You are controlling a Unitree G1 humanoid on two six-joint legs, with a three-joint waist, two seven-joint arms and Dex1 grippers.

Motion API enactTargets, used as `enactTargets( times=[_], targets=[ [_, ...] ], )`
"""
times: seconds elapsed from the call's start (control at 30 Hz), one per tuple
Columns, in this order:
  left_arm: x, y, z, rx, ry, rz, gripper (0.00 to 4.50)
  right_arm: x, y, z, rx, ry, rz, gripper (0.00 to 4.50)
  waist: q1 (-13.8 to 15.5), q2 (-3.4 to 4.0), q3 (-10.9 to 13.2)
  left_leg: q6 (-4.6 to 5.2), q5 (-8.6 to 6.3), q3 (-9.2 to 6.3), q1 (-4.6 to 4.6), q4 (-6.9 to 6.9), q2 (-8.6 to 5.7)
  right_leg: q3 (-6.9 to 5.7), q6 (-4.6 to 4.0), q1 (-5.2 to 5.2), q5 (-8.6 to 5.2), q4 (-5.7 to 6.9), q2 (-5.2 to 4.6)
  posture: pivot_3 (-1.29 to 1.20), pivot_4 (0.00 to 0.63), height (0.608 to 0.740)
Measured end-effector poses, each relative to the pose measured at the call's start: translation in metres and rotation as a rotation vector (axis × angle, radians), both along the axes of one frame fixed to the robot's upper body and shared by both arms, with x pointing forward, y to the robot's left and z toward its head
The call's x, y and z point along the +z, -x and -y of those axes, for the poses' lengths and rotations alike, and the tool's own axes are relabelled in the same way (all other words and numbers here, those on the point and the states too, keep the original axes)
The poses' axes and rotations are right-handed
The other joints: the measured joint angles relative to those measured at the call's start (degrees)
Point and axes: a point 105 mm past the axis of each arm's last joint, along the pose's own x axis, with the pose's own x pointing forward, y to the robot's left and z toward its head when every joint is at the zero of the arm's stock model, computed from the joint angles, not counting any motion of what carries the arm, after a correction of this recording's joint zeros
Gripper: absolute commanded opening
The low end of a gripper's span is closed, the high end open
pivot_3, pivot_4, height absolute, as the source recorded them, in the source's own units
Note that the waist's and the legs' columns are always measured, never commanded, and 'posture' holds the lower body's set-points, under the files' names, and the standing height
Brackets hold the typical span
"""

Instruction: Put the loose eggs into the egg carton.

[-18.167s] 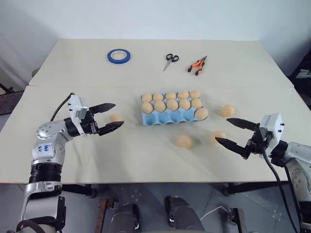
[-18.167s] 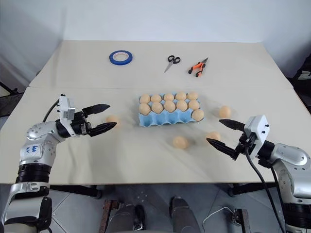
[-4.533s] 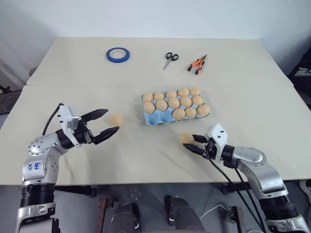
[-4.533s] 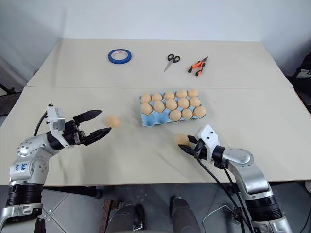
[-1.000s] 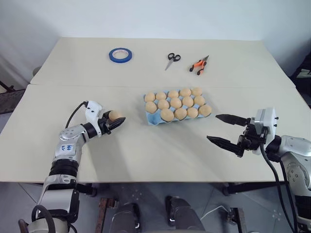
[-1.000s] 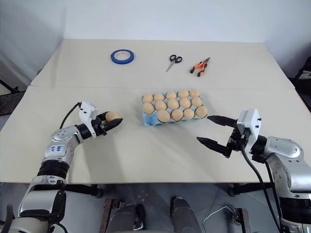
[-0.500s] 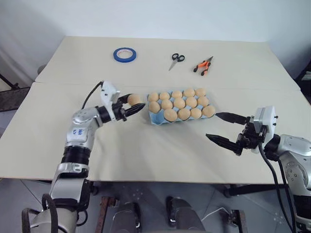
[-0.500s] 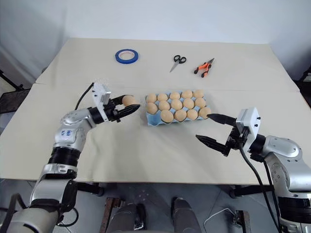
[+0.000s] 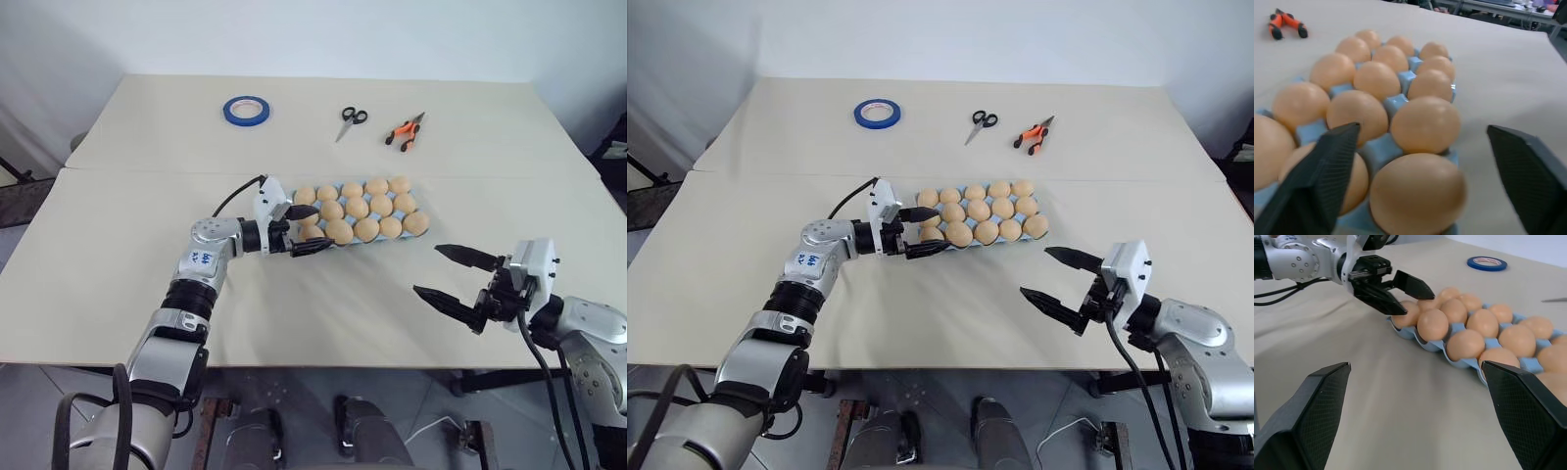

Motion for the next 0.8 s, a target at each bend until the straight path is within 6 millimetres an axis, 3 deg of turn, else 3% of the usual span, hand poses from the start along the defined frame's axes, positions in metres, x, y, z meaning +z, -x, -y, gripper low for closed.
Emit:
enactTargets(
  times=[0.27, 0.43, 0.63, 0.73, 0.8],
  targets=[
    [0.005, -0.006, -0.012, 0.057, -0.012, 0.001, 4.48, 0.011, -0.005, -0.004, 0.017, -0.007, 0.050, 4.50, -0.06, 0.00, 0.00, 0.11, 0.05, 0.02, 0.00, 0.07, -0.04, 0.04, 0.07, 0.01, 0.04, 0.07, 0.00, 0.00, 0.150, 0.740],
    [0.022, 0.004, -0.053, 0.069, -0.011, 0.028, 4.48, 0.012, -0.010, 0.004, 0.051, 0.014, 0.039, 4.50, -0.35, 0.02, 0.01, 0.07, 0.04, 0.05, 0.03, -0.04, 0.03, 0.04, 0.04, -0.01, 0.03, 0.06, 0.00, 0.00, 0.150, 0.740],
    [0.021, 0.028, -0.103, 0.085, -0.018, 0.038, 4.48, 0.018, -0.018, 0.018, 0.106, 0.089, 0.045, 4.50, -0.08, 0.02, 0.01, 0.02, 0.04, 0.03, 0.03, 0.01, 0.08, -0.02, 0.01, -0.02, 0.01, 0.08, -0.05, 0.00, 0.150, 0.740],
    [0.022, 0.041, -0.128, 0.108, -0.014, 0.041, 4.48, 0.012, -0.022, 0.028, 0.127, 0.148, 0.021, 4.50, -0.10, 0.02, 0.01, 0.04, 0.04, 0.03, 0.03, 0.02, 0.06, -0.01, -0.02, -0.01, -0.01, 0.07, -0.19, 0.00, 0.150, 0.740],
    [0.023, 0.045, -0.131, 0.104, -0.011, 0.057, 4.48, 0.003, -0.024, 0.031, 0.145, 0.168, -0.006, 4.50, 0.09, 0.02, 0.01, 0.05, 0.04, 0.02, 0.03, 0.04, 0.05, -0.04, -0.02, 0.00, -0.01, 0.09, -0.22, 0.00, 0.150, 0.740]
  ],
)
